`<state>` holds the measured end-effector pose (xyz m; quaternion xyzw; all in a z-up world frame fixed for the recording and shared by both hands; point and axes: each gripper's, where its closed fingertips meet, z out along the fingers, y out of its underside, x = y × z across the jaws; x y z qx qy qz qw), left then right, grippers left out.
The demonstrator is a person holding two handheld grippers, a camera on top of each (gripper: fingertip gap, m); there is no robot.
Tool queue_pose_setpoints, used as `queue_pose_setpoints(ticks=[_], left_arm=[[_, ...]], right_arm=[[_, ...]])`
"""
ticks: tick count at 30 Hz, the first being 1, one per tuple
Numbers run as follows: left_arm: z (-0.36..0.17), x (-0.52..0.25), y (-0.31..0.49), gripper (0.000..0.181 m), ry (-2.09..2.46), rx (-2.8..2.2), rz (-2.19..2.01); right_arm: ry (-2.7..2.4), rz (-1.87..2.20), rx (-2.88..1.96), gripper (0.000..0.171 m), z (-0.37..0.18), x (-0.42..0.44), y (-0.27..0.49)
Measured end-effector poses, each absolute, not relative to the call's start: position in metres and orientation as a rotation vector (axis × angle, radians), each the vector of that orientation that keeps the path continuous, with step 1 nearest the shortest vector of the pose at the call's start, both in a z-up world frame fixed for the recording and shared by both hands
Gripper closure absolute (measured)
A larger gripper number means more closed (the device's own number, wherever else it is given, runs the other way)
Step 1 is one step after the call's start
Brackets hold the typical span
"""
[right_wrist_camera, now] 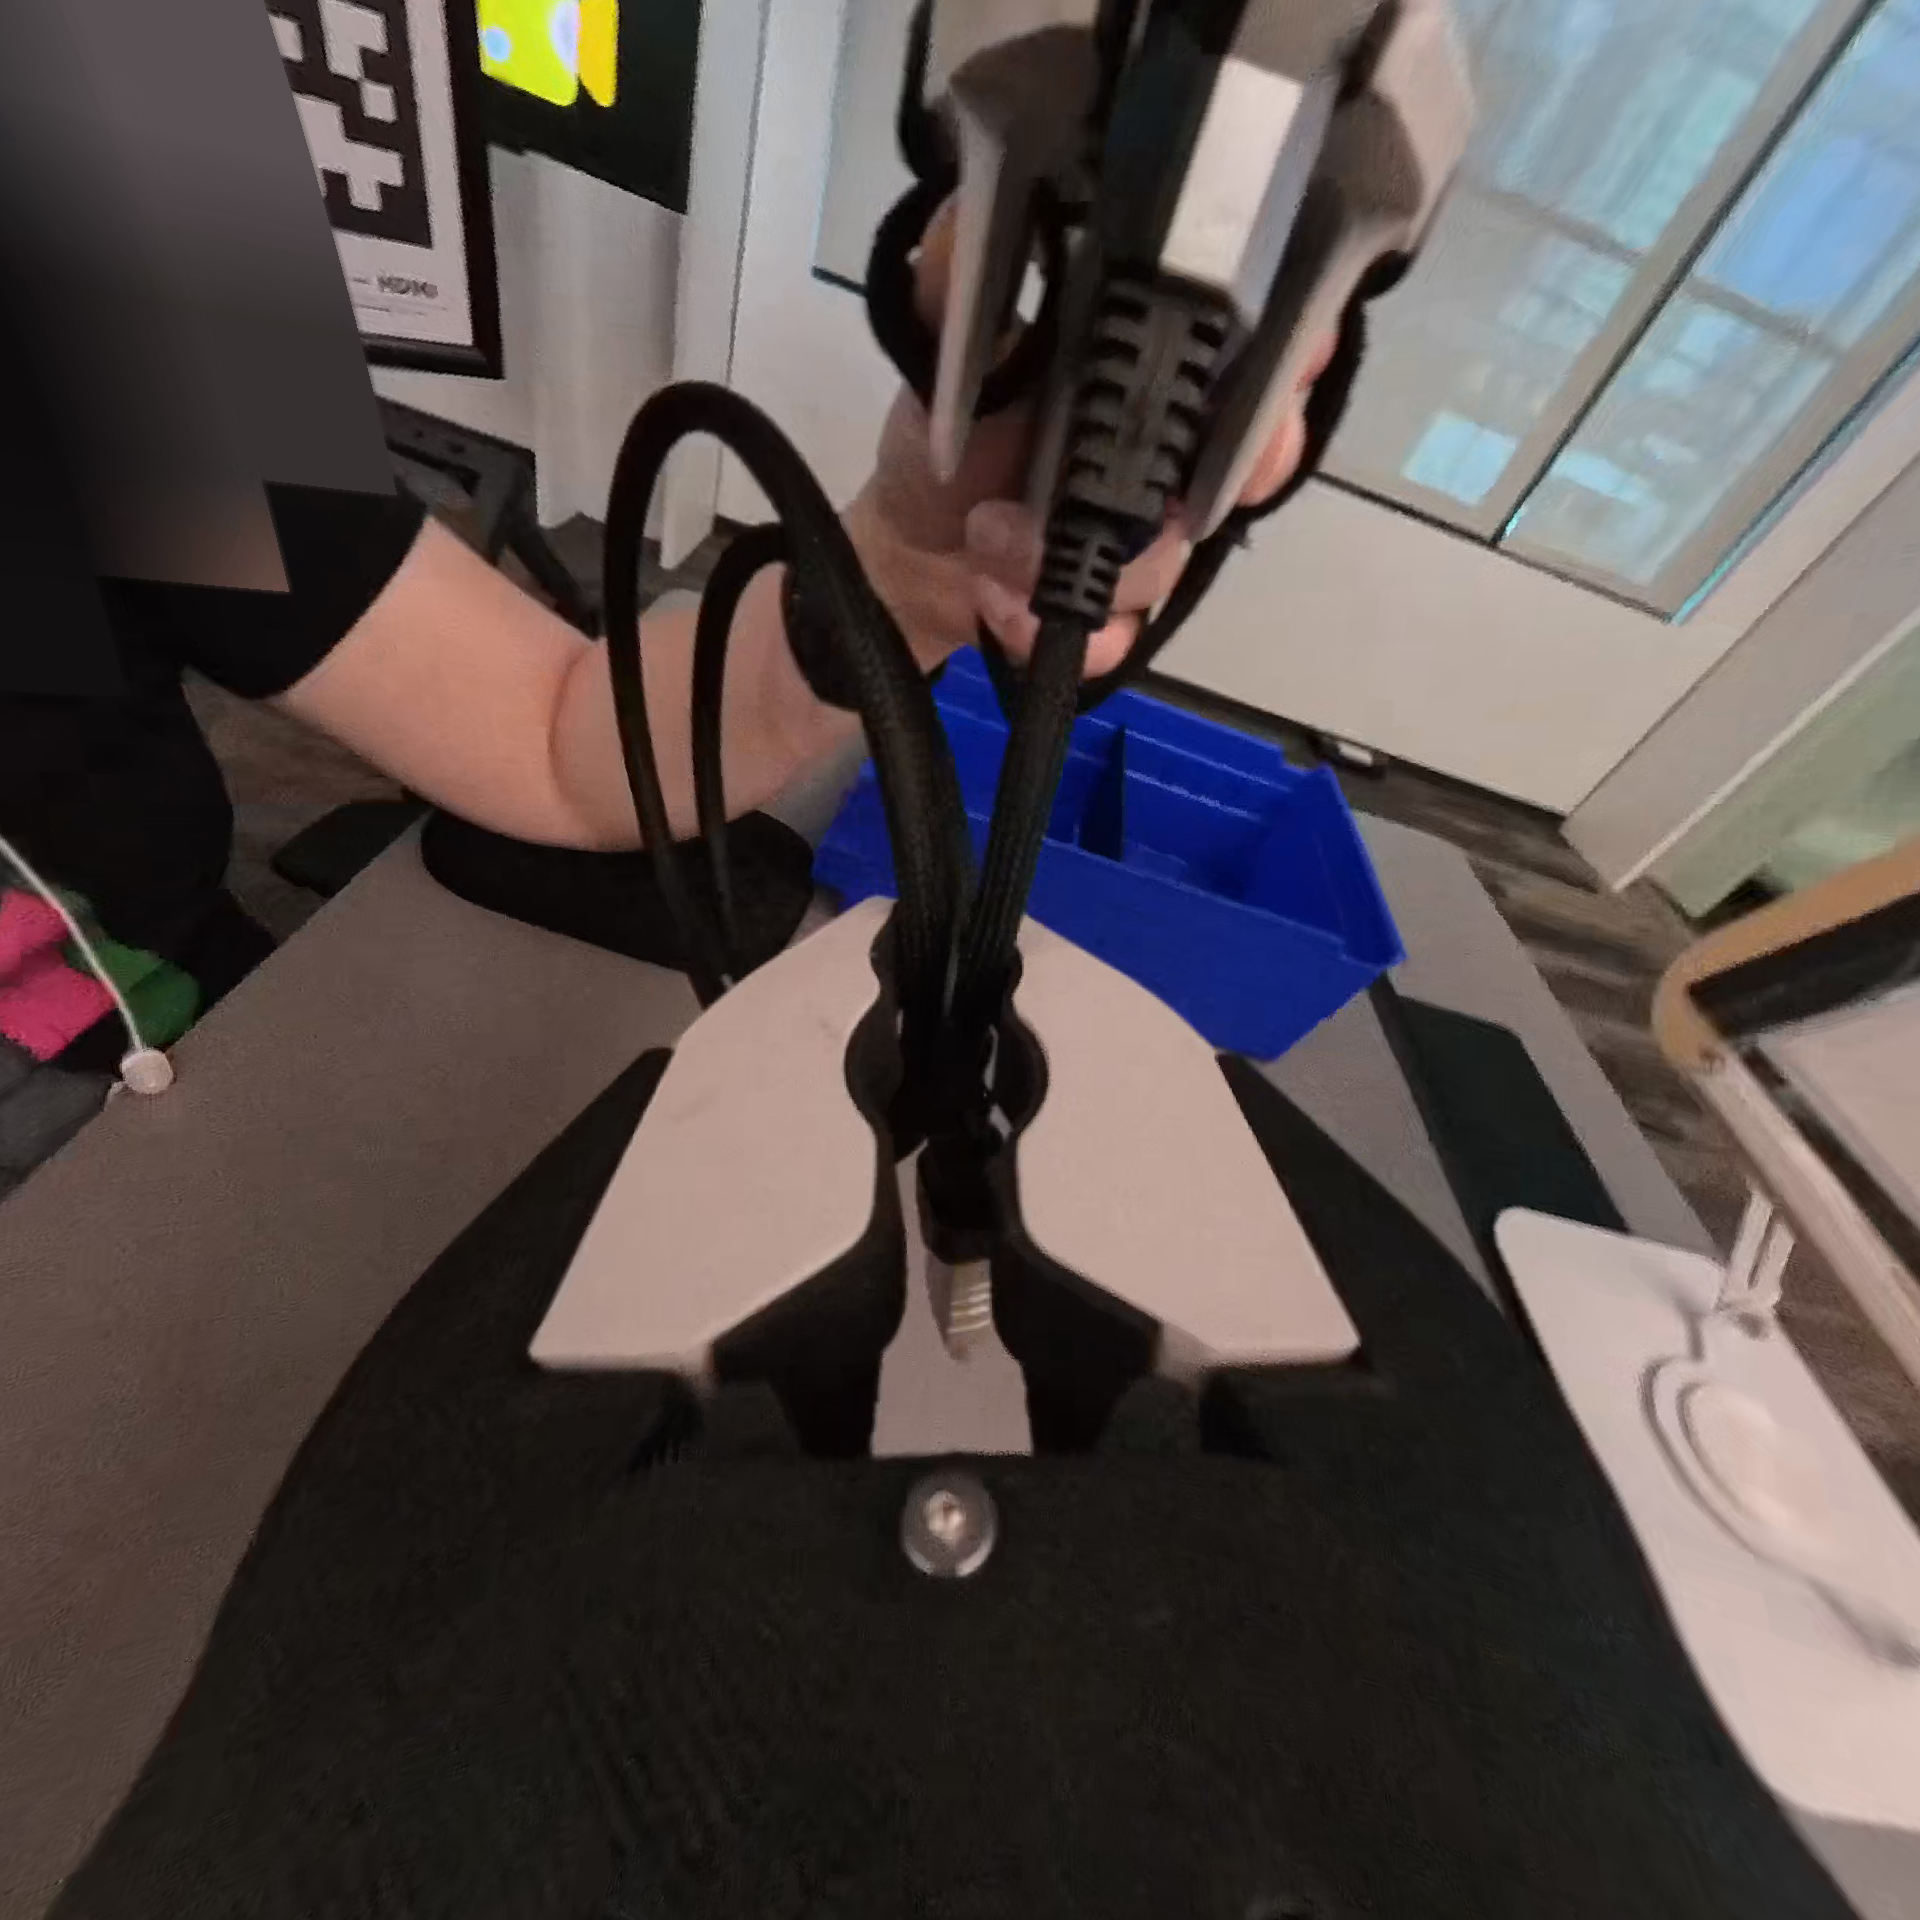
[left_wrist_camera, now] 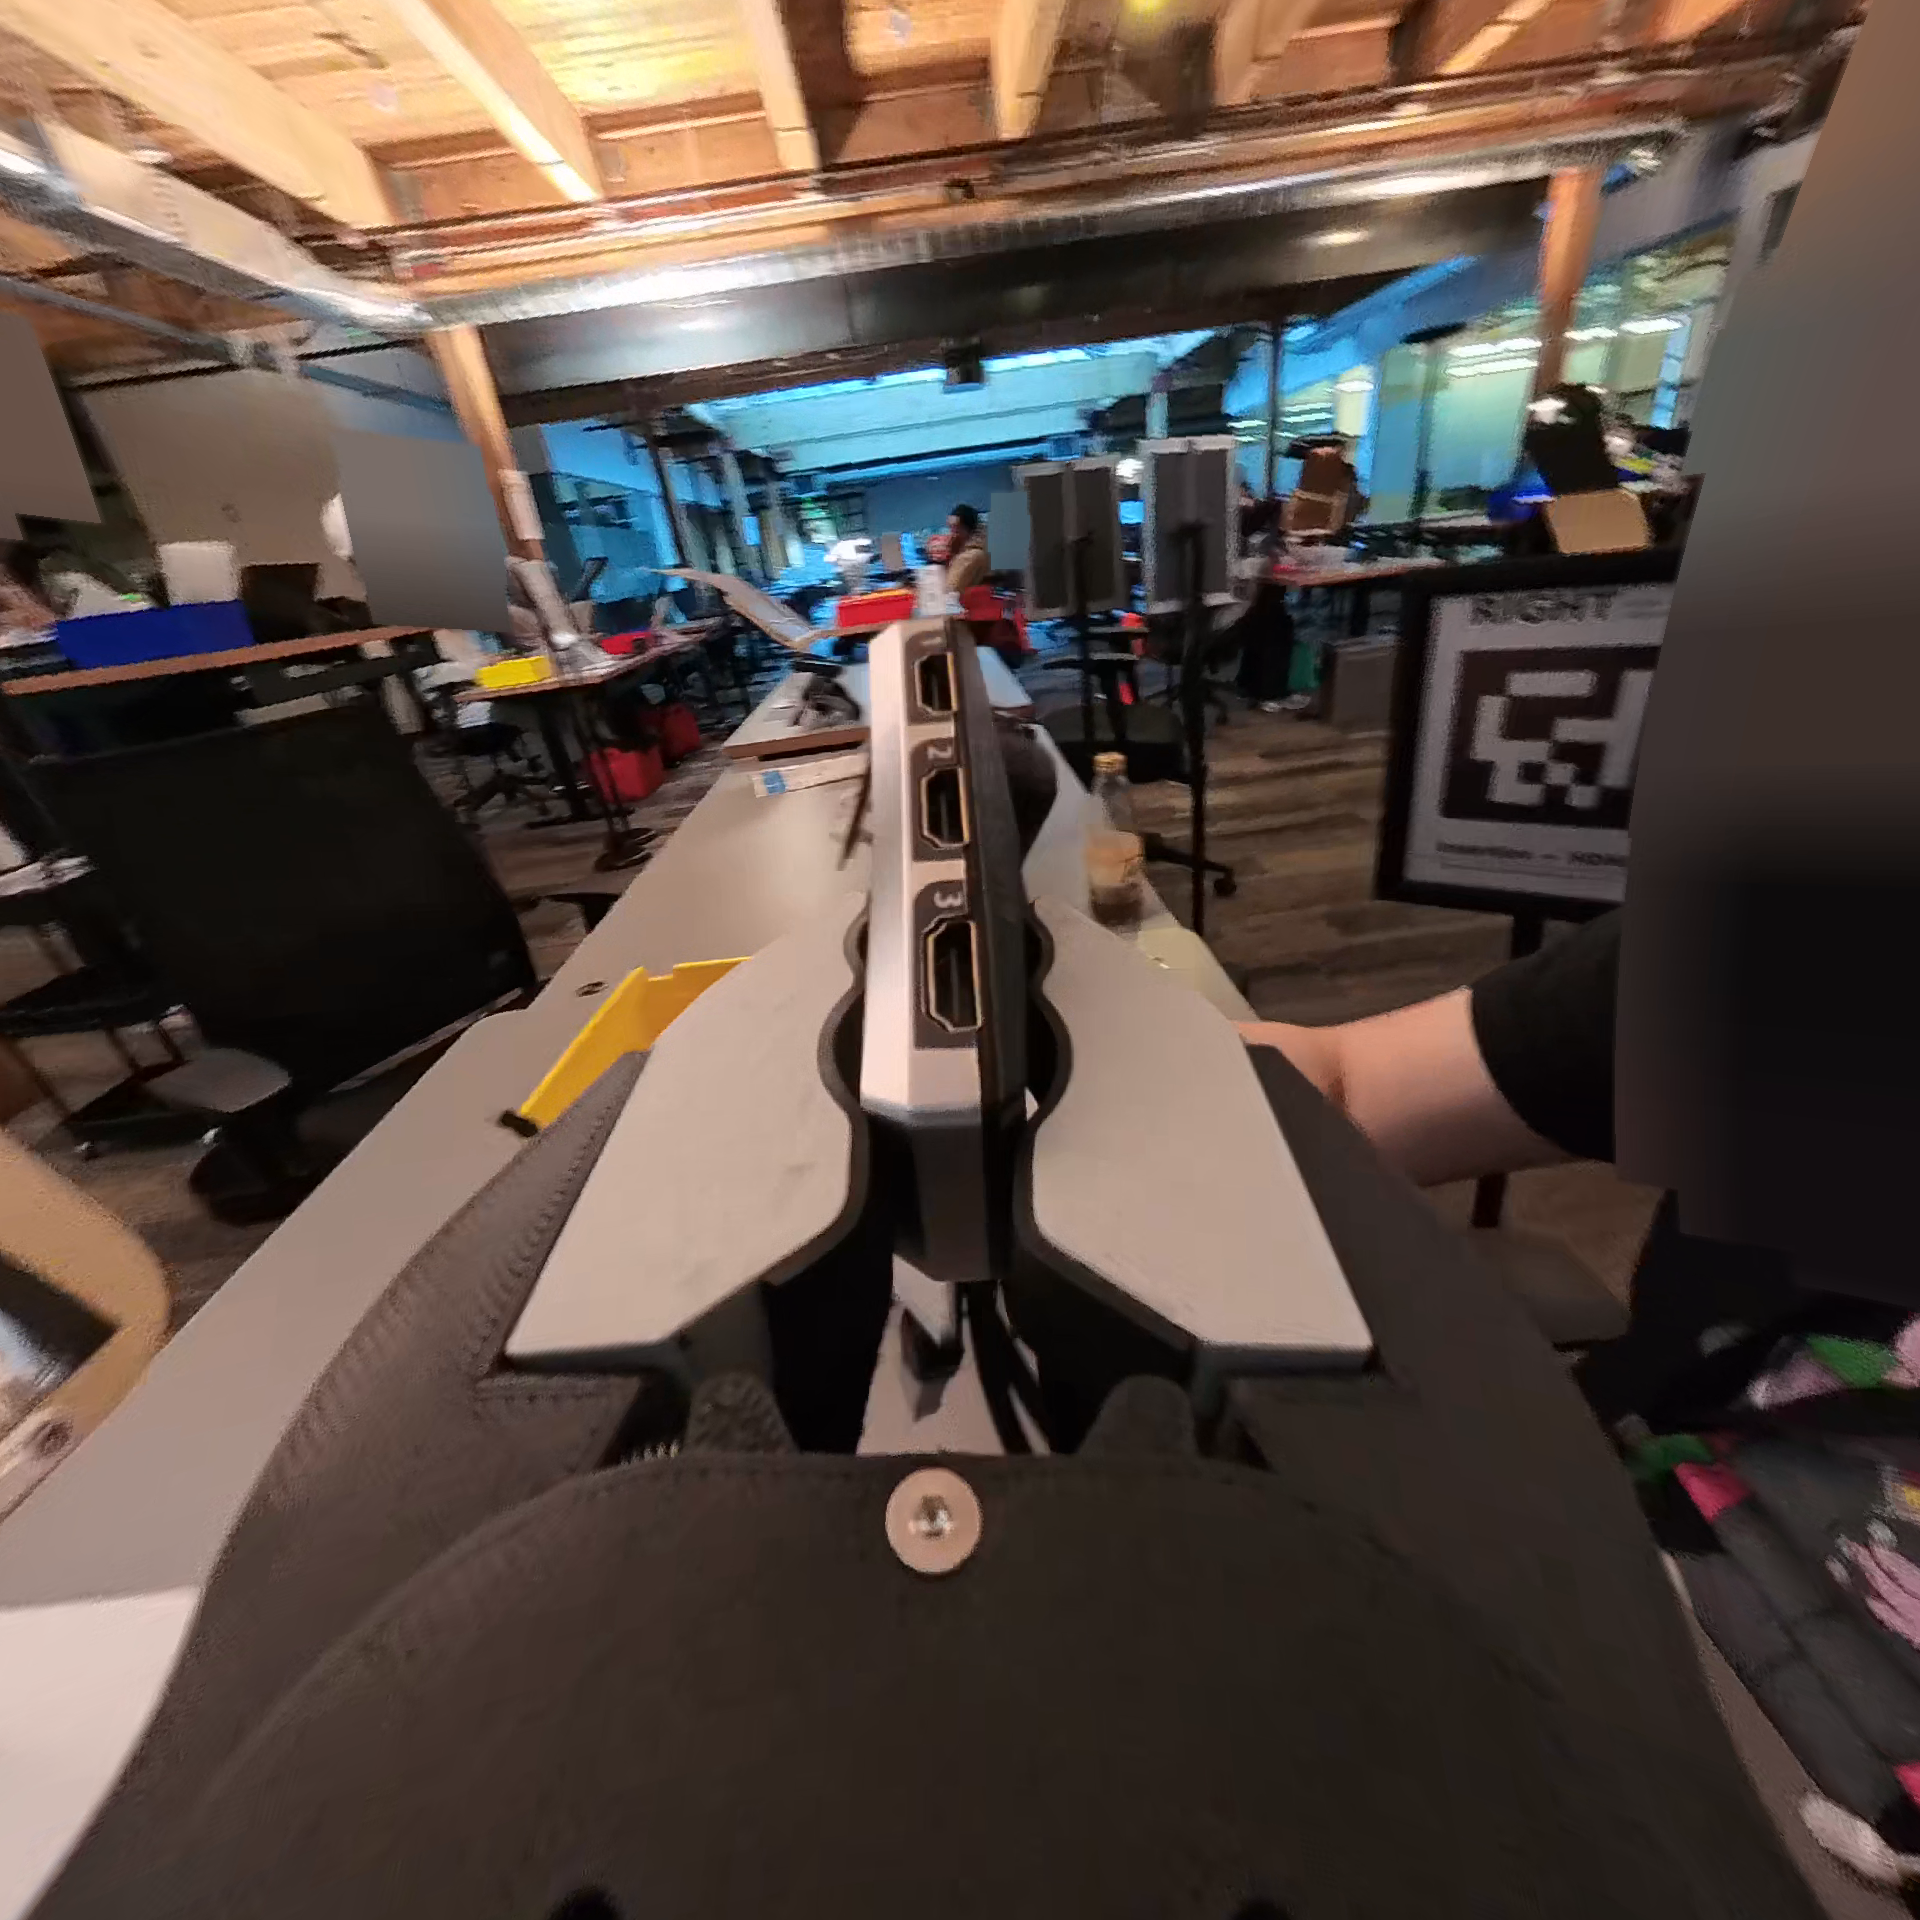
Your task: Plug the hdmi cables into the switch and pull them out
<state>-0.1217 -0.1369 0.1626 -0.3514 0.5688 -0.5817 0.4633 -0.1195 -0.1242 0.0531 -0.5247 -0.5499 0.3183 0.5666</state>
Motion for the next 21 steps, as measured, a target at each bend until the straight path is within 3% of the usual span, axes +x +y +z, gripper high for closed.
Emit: queue_pose_setpoints(ticks=[1, 6, 13, 21], left_arm=[[0.163, -0.122, -0.127, 0.156, 1.354, -0.9, -1.429], [0.164, -0.138, -0.06, 0.138, 1.111, -1.118, -1.35], [0.174, -0.168, -0.031, 0.149, 0.981, -1.14, -1.357], [0.168, -0.163, -0.035, 0.155, 1.031, -1.147, -1.334]], right_arm=[[-1.238, 0.783, -1.294, 0.158, 0.058, -0.115, -0.117], [-1.023, 0.486, -1.419, 0.161, 0.088, -0.056, -0.083], [-0.747, -0.336, -1.472, 0.161, 0.115, 0.105, -0.069], [-0.61, -0.774, -1.583, 0.16, 0.069, 0.246, -0.078]])
